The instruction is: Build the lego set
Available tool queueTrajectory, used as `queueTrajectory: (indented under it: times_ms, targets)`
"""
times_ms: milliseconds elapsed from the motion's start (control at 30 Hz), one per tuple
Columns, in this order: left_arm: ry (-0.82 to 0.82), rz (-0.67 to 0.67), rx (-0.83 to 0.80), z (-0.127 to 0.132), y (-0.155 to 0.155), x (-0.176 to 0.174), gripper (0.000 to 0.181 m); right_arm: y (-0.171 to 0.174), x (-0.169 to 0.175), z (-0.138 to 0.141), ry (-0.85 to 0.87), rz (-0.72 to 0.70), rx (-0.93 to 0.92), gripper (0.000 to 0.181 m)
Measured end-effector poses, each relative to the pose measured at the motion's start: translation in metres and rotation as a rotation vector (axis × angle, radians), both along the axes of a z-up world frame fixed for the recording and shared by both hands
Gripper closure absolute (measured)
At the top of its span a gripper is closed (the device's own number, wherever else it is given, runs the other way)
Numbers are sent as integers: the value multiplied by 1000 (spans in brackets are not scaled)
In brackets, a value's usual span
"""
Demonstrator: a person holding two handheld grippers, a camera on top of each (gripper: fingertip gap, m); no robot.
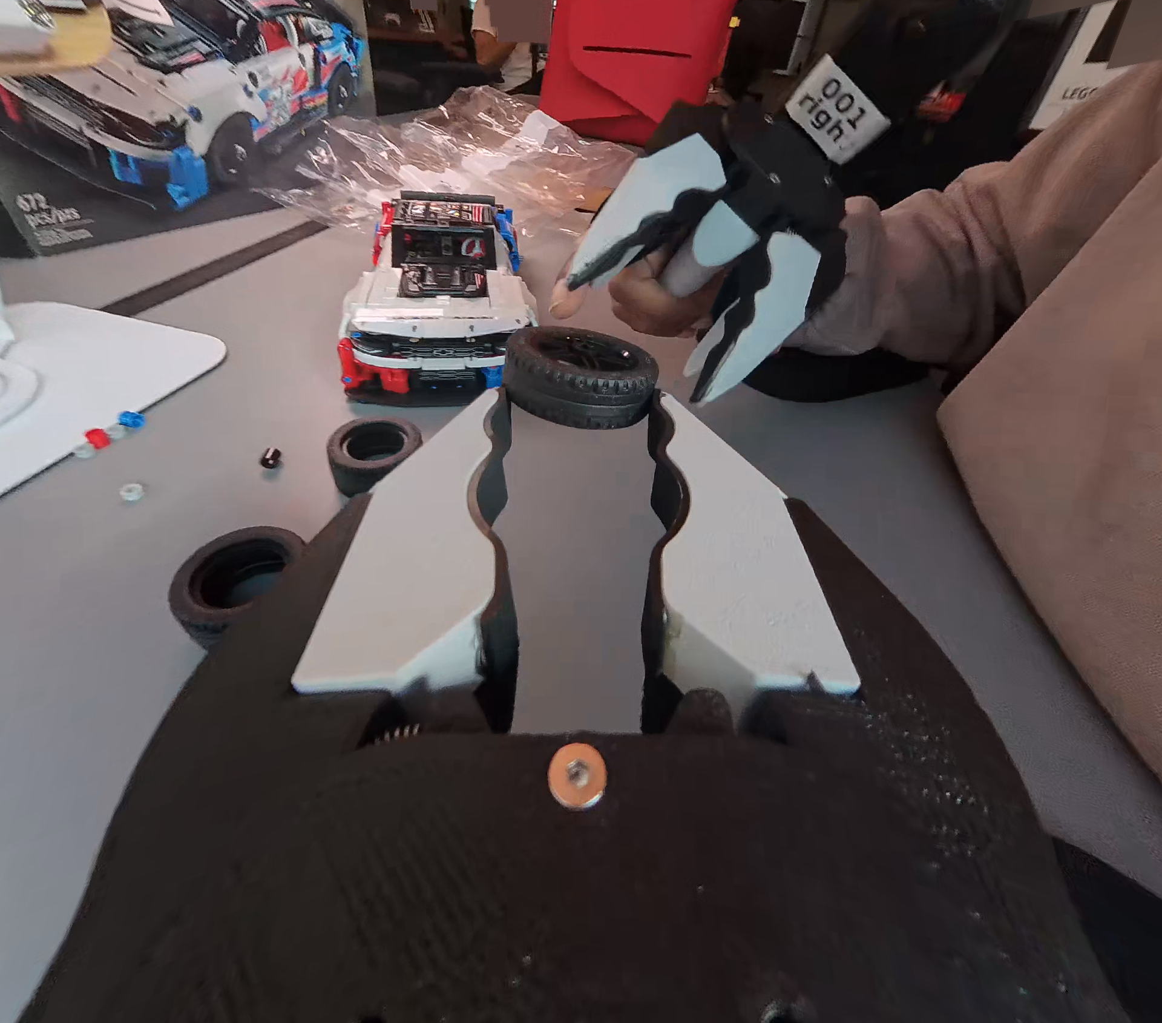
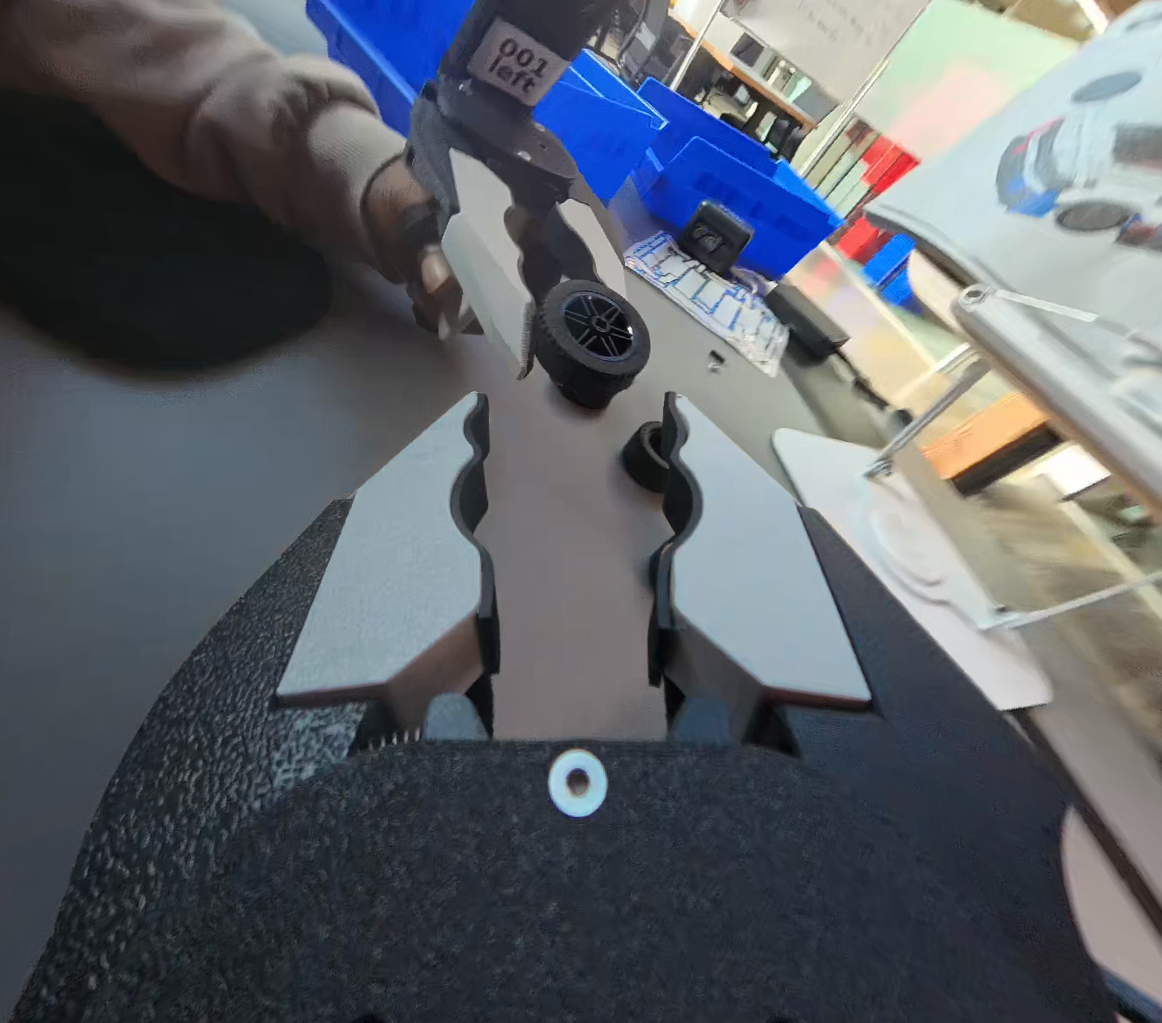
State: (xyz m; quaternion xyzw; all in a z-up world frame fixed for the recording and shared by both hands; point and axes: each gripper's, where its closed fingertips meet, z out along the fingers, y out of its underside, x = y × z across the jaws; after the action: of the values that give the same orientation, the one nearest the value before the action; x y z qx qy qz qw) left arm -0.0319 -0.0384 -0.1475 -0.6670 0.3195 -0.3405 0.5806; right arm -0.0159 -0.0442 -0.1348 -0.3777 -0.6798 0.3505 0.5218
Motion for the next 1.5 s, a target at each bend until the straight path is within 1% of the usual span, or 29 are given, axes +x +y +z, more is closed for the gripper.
queueTrajectory:
  times_ms: [33, 100, 167, 233, 300, 367, 500, 567, 633, 667, 800, 933, 1000, 1067, 1133, 1267, 1367, 1433, 1500]
  targets:
    - [24, 12, 37, 1, 0, -1, 138, 0, 2, 2, -15, 29, -129, 129]
    - [98, 30, 103, -1, 0, 0, 138, -2, 1, 4, -45, 65, -285, 128]
    - [176, 34, 148, -5, -2, 5, 138, -5, -4, 3, -77, 66, -362, 127]
    - [234, 38, 181, -8, -5, 12, 138, -10, -11, -4, -134, 53, -402, 127]
    - [295, 56, 205, -12, -6, 16, 138, -13, -17, -13, -185, 21, -385, 133]
    - [341, 65, 186, -21, -5, 14, 138, -11, -18, -19, -207, -1, -347, 138]
    - [290, 48, 91, -27, -4, 10, 139, -5, -20, -25, -275, -22, -434, 139]
    - [247, 102, 82, -22, 4, -3, 130, 4, -22, -29, -332, -47, -467, 139]
    - [205, 177, 62, -18, 14, -22, 117, 13, -25, -37, -419, -73, -475, 139]
    - [188, 218, 57, -16, 20, -32, 113, 17, -28, -40, -448, -82, -475, 139]
    - [145, 343, 61, -8, 33, -68, 111, 21, -43, -59, -577, -82, -460, 139]
    - [134, 404, 47, -8, 38, -86, 116, 14, -60, -81, -673, -73, -394, 139]
    - [128, 424, 41, -8, 40, -91, 117, 10, -69, -83, -675, -71, -366, 139]
    - [126, 437, 51, -7, 41, -94, 123, 8, -76, -79, -671, -64, -356, 139]
    - [136, 463, 68, -6, 42, -99, 125, 8, -78, -82, -708, -60, -351, 139]
    - [168, 511, 96, -7, 46, -110, 137, 15, -74, -106, -813, -80, -303, 138]
    - [195, 523, 94, -11, 46, -113, 150, 15, -75, -107, -807, -82, -272, 138]
    - [202, 522, 87, -13, 46, -113, 152, 18, -76, -105, -793, -89, -281, 133]
    - [206, 529, 83, -13, 47, -114, 152, 19, -76, -96, -755, -84, -309, 125]
